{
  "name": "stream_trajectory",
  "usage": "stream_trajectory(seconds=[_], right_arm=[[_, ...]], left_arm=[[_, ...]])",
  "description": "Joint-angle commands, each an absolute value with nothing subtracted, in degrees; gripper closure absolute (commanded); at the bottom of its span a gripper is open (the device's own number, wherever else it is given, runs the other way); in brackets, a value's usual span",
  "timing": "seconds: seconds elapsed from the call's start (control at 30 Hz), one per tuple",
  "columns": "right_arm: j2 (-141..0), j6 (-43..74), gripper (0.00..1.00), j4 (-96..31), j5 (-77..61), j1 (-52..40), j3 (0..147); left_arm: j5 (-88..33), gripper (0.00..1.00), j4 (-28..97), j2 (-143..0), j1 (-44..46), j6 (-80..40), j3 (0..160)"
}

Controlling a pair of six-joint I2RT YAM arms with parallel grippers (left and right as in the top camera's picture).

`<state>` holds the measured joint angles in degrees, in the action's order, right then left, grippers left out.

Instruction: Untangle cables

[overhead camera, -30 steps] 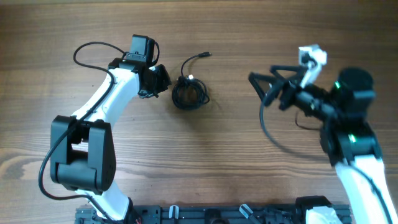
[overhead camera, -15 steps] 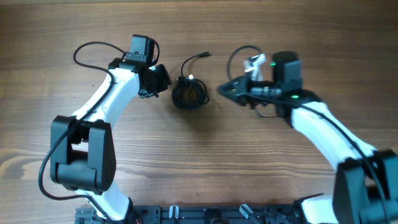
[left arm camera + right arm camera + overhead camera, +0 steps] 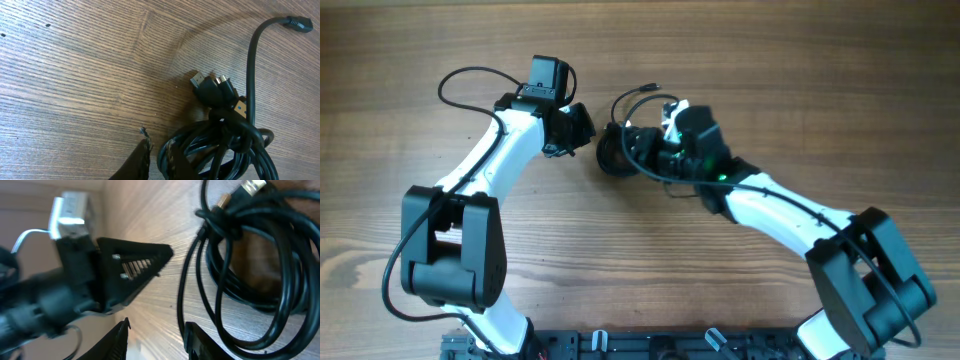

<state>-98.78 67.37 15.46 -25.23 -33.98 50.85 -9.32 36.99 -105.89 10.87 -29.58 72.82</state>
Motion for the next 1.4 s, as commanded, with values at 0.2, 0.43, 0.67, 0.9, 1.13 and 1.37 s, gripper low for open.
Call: stream_trajectory(seconds=[0.2,0.43,0.67,0.9,1.13,1.37], right_arm=[[-99.98,68.99,0.62,1.13,-8.29,-39.38,51.27],[-99.98,68.97,0.62,-3.79,-4.36,-39.38,51.27],[-99.98,68.99,0.61,-3.92,-2.11,-39.38,51.27],[-99.98,69.23,0.56,1.37,3.88,-39.35,51.27],[-100.97,70.67,0.55,2.39,3.81,-40.4,51.27],[-104.53,70.22,0.81,2.26,3.86,-40.56,51.27]], left_arm=[[-9.3,0.84,36.82,-106.3,11.11,-28.71,73.19],[-9.3,0.83,36.82,-106.3,11.14,-28.71,73.19],[-9.32,0.82,36.84,-106.3,11.14,-28.71,73.19],[-9.32,0.82,36.84,-106.3,11.11,-28.71,73.19],[-9.34,0.82,36.82,-106.3,11.14,-28.71,73.19],[-9.34,0.82,36.84,-106.3,11.14,-28.71,73.19]])
